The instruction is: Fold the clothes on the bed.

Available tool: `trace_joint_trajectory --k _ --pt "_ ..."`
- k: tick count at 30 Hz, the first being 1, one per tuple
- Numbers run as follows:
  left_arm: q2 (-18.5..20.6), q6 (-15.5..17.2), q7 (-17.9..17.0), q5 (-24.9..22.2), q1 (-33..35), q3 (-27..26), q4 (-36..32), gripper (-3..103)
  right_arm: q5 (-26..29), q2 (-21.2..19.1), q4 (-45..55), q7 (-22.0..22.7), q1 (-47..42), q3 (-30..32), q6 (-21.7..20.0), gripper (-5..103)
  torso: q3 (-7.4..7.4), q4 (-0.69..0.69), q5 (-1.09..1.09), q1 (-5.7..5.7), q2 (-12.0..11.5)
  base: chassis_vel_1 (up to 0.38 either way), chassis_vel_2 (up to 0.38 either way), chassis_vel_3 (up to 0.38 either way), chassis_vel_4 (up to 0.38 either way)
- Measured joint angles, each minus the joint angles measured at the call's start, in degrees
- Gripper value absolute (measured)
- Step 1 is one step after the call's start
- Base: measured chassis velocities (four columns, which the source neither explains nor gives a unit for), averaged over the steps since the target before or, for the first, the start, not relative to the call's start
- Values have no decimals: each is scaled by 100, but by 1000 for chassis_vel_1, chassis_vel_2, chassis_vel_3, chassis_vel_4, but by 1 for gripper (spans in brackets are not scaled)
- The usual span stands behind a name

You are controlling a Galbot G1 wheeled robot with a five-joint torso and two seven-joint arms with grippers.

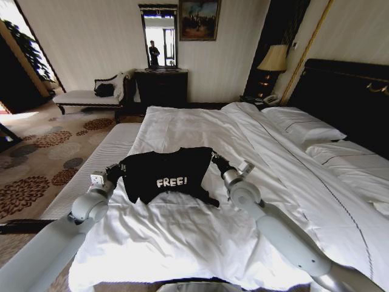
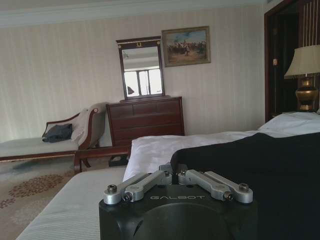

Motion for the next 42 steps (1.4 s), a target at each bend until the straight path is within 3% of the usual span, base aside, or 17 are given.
trace_joint_trajectory --k 4,7,15,20,23,28,31,32,35,38,39,42 --pt "375 39 -28 -393 -479 -44 -126 0 -24 -658 453 -985 -422 718 642 0 0 -1 -1 0 0 0 0 0 0" --pt "607 63 -90 -682 -848 43 -168 0 98 -942 700 -1187 -546 984 805 0 0 -3 -2 0 0 0 0 0 0" --pt "1488 145 -235 -1631 -2079 320 -257 0 479 -1614 1358 -1501 -956 1943 1035 0 0 -2 -1 0 0 0 0 0 0" --pt "1874 124 -238 -2100 -2393 313 -295 0 759 -1934 1623 -1642 -1010 2357 1128 0 -1 0 -1 0 0 0 0 0 0" --pt "2194 75 -303 -2811 -2699 246 -403 0 1211 -2258 2076 -1672 -993 2804 1138 0 0 -1 -2 0 0 0 0 0 0" --pt "2460 -3 -332 -3370 -2868 26 -519 0 1733 -2589 2273 -1674 -959 3348 1133 0 -1 -1 -2 -1 0 0 0 0 0" --pt "2718 -77 -353 -3990 -2571 -787 -631 0 2629 -2987 2284 -1525 -956 4203 1095 0 -1 -1 -1 0 0 0 0 0 0" --pt "2718 -77 -353 -3990 -2571 -787 -631 0 2629 -2987 2284 -1525 -956 4203 1095 0 -1 -1 -1 0 0 0 0 0 0" --pt "2897 -81 -364 -4399 -2229 -1674 -749 0 3201 -3342 2280 -1437 -921 4951 1089 0 -1 -1 0 0 0 0 0 0 0" --pt "2935 -53 -384 -4521 -2106 -1940 -803 0 3277 -3424 2278 -1415 -920 5114 1082 0 -1 -1 -1 -1 0 0 0 0 0" --pt "2997 41 -458 -4729 -1859 -2384 -914 0 3385 -3534 2272 -1335 -927 5355 1057 0 -1 0 -1 -1 0 0 0 0 0" --pt "3056 137 -508 -4822 -1632 -2682 -968 0 3451 -3607 2265 -1258 -930 5526 1021 0 -1 0 -1 -1 1 0 0 0 0"
